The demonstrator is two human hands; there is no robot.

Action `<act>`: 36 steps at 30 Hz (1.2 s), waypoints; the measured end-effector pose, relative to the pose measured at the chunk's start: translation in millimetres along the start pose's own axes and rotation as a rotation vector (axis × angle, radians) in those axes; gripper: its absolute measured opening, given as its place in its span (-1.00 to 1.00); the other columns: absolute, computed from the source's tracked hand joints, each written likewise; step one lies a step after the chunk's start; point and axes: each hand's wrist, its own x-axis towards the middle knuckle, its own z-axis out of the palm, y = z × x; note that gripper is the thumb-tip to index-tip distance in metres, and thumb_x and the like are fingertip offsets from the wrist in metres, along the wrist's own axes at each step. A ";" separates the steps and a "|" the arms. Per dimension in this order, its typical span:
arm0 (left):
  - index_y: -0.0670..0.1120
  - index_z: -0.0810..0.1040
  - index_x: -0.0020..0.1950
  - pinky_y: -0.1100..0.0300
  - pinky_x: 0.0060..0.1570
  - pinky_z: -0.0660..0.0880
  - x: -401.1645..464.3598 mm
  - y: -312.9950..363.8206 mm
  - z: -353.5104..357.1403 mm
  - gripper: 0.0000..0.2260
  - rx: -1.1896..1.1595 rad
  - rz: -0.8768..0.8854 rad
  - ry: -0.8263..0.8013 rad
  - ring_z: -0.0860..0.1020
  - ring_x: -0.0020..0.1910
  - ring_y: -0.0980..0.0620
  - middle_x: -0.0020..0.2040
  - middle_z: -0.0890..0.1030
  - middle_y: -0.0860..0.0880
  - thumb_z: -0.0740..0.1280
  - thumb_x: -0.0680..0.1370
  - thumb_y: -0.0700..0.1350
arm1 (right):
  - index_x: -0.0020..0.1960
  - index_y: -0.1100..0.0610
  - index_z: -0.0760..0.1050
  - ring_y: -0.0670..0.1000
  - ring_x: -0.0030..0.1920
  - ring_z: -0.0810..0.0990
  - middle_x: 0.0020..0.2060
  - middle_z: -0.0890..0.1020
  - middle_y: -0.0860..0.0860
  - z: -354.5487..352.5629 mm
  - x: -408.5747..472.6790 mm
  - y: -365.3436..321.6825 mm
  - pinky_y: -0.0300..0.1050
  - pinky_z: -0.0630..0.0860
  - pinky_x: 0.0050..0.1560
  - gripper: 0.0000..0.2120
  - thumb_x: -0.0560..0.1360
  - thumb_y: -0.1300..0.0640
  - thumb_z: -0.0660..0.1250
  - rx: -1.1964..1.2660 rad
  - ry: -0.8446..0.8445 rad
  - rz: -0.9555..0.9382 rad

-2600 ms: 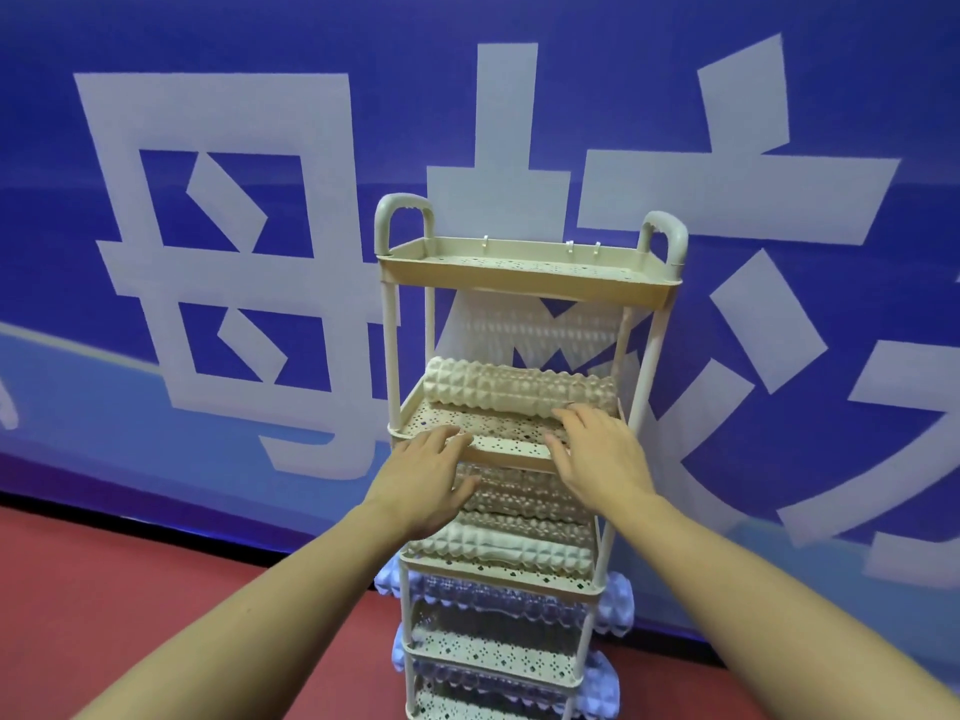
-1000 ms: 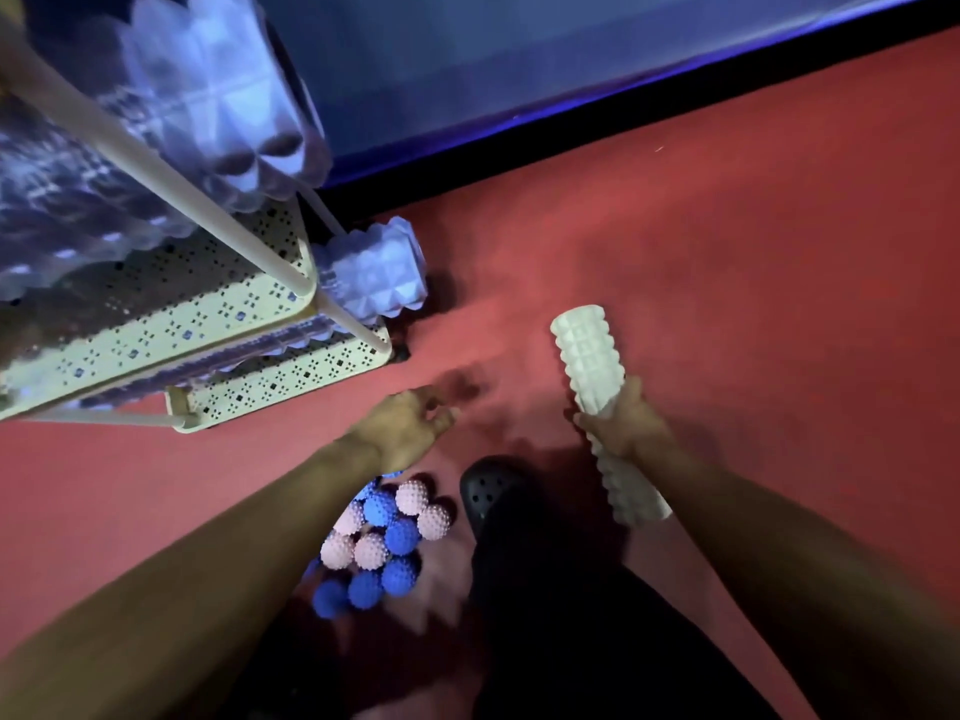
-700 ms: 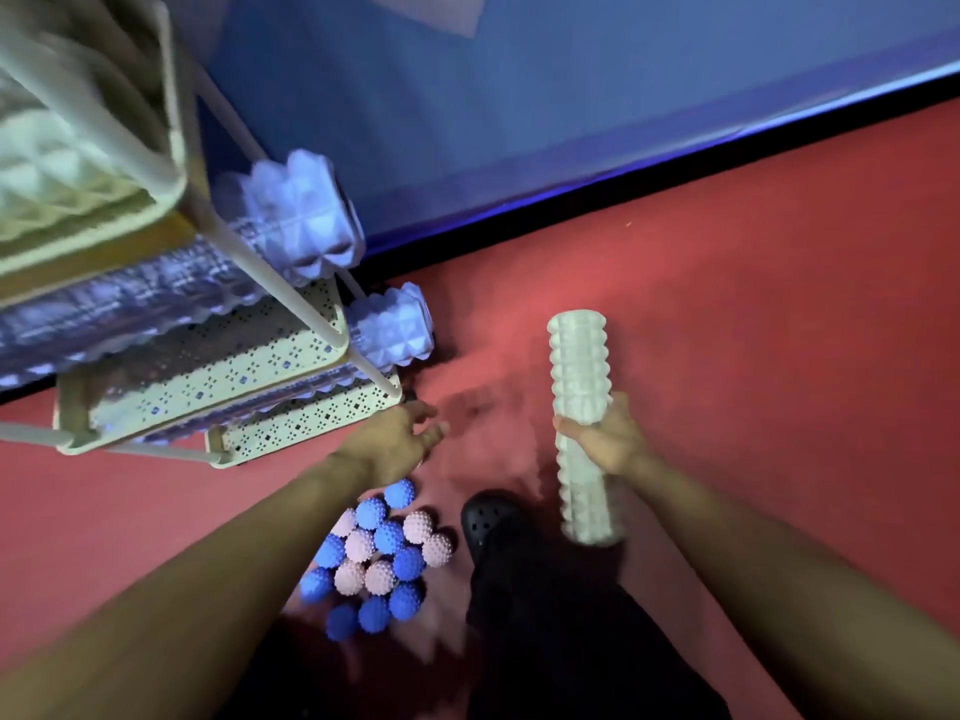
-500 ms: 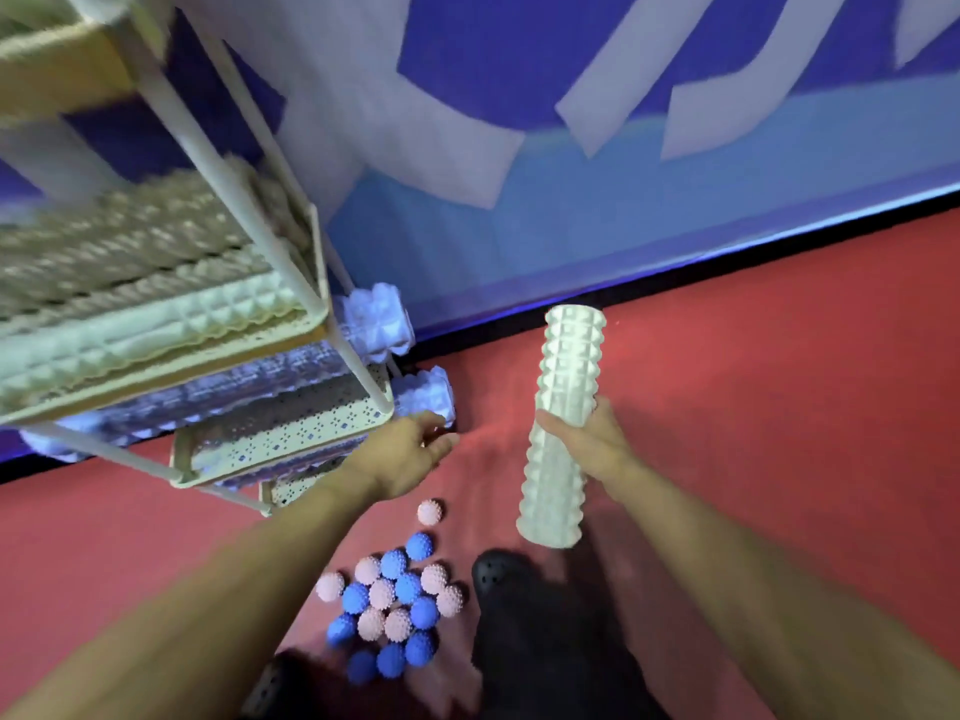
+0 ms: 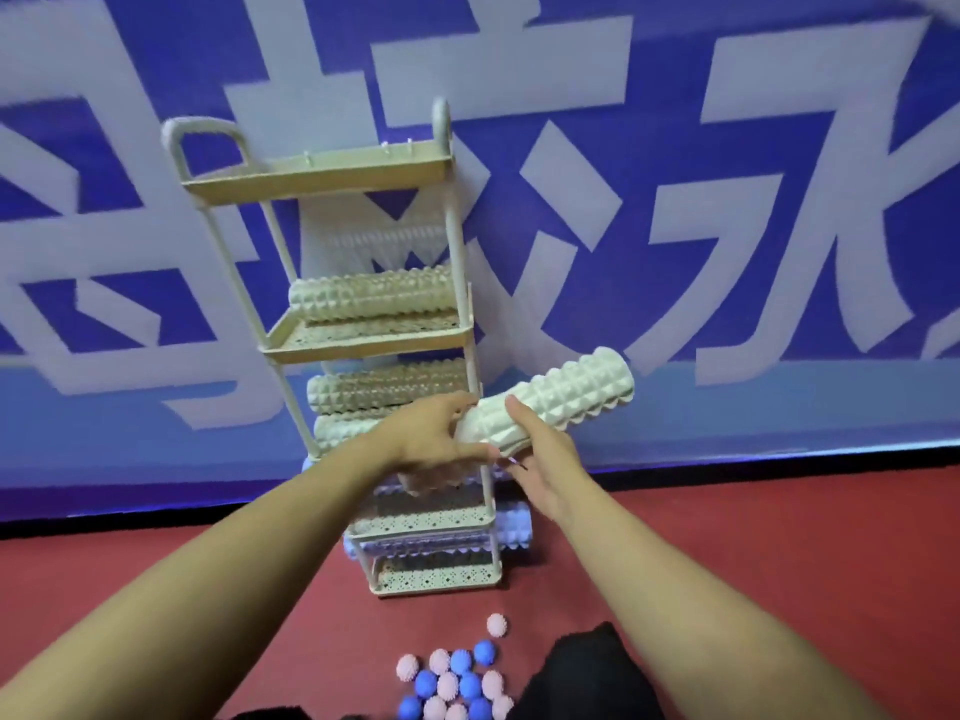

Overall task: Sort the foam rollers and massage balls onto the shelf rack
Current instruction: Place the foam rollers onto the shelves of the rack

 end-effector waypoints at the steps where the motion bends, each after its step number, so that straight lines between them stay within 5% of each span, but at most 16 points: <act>1: 0.07 0.44 0.40 0.16 0.10 0.50 -10.4 1.3 -13.7 -0.34 0.060 0.018 0.043 0.61 0.11 0.03 0.19 0.62 0.09 0.48 0.39 0.32 | 0.28 0.23 0.55 0.14 0.02 0.72 0.06 0.72 0.16 15.7 -10.9 -1.4 -0.02 0.64 -0.18 -0.57 0.48 0.11 0.51 0.031 -0.024 0.005; 4: 0.09 0.38 0.43 0.03 0.14 0.52 -38.7 -2.8 -43.4 -0.20 0.222 0.010 0.123 0.58 0.17 -0.04 0.26 0.60 0.04 0.37 0.32 0.49 | 0.28 0.23 0.57 0.11 -0.05 0.70 0.09 0.71 0.17 54.0 -39.9 -3.8 -0.11 0.58 -0.31 -0.58 0.50 0.05 0.49 0.075 -0.114 0.023; 8: 0.11 0.40 0.33 0.03 -0.01 0.53 -75.2 -12.7 -70.0 -0.27 0.306 -0.047 0.258 0.60 0.08 -0.03 0.18 0.62 0.08 0.31 0.32 0.54 | 0.33 0.18 0.53 0.10 0.06 0.70 0.12 0.71 0.12 92.8 -61.6 -8.2 -0.07 0.59 -0.14 -0.50 0.48 -0.04 0.49 0.001 -0.196 -0.012; 12: 0.11 0.40 0.32 0.06 -0.13 0.53 -100.7 -26.8 -101.3 -0.32 0.403 -0.040 0.362 0.62 -0.02 -0.02 0.10 0.64 0.06 0.28 0.37 0.51 | 0.39 0.02 0.44 0.02 0.14 0.68 0.24 0.64 -0.02 118.2 -75.7 -23.1 -0.03 0.60 0.02 -0.14 0.24 -0.41 0.52 -0.467 -0.187 -0.089; 15: 0.10 0.35 0.37 0.10 -0.21 0.41 -112.1 -39.9 -126.5 -0.31 0.550 -0.036 0.407 0.60 0.05 -0.08 0.18 0.59 0.01 0.25 0.40 0.50 | 0.01 0.06 0.62 0.02 -0.13 0.73 -0.03 0.73 0.02 126.9 -85.3 -43.9 0.07 0.66 0.00 -0.48 0.41 -0.39 0.39 -0.932 -0.201 -0.255; 17: 0.08 0.31 0.40 0.10 -0.22 0.41 -116.3 -47.4 -140.8 -0.29 0.588 -0.039 0.414 0.59 0.04 -0.06 0.19 0.56 0.01 0.24 0.42 0.49 | -0.38 0.11 0.57 0.02 -0.28 0.69 -0.33 0.72 0.02 134.0 -88.7 -59.3 0.07 0.64 -0.03 -0.45 0.47 -0.36 0.35 -1.165 -0.166 -0.523; 18: 0.07 0.30 0.41 0.10 -0.21 0.42 -117.6 -50.8 -146.8 -0.29 0.611 -0.046 0.415 0.58 0.04 -0.05 0.18 0.55 0.01 0.24 0.43 0.48 | -0.39 0.13 0.57 0.00 -0.27 0.67 -0.35 0.71 0.00 139.3 -88.4 -67.5 0.03 0.62 -0.05 -0.43 0.47 -0.36 0.34 -1.264 -0.137 -0.684; 21: 0.04 0.32 0.42 0.08 -0.17 0.45 -119.7 -59.1 -158.6 -0.29 0.700 -0.033 0.425 0.57 0.03 -0.04 0.14 0.55 0.01 0.22 0.44 0.48 | 0.08 -0.02 0.62 -0.04 0.10 0.57 0.04 0.65 -0.09 157.0 -77.6 -90.3 -0.05 0.48 0.12 -0.57 0.44 -0.33 0.39 -1.599 -0.193 -1.129; 24: 0.04 0.32 0.42 0.08 -0.12 0.46 -116.0 -68.2 -162.3 -0.29 0.767 0.035 0.450 0.57 0.03 -0.04 0.11 0.56 0.01 0.20 0.45 0.48 | 0.42 -0.08 0.40 0.03 0.43 0.36 0.40 0.44 -0.06 170.0 -57.5 -106.0 0.04 0.27 0.41 -0.25 0.36 -0.43 0.38 -1.969 -0.377 -1.162; 29: 0.02 0.32 0.45 0.06 -0.02 0.51 -97.9 -88.6 -162.4 -0.28 0.812 0.191 0.510 0.57 0.04 -0.04 0.14 0.57 0.01 0.14 0.46 0.47 | 0.52 -0.13 0.22 0.04 0.37 0.48 0.42 0.47 -0.11 178.4 -23.6 -102.3 0.06 0.44 0.29 -0.05 0.27 -0.54 0.34 -2.080 -0.466 -0.935; 36: 0.04 0.25 0.53 -0.04 0.36 0.38 -63.5 -127.6 -145.1 -0.31 0.677 0.156 0.572 0.47 0.31 -0.05 0.36 0.47 0.01 0.27 0.50 0.34 | 0.49 -0.08 0.26 0.08 0.28 0.52 0.33 0.53 -0.03 189.3 9.7 -86.7 0.06 0.47 0.17 -0.13 0.33 -0.54 0.26 -2.216 -0.279 -1.063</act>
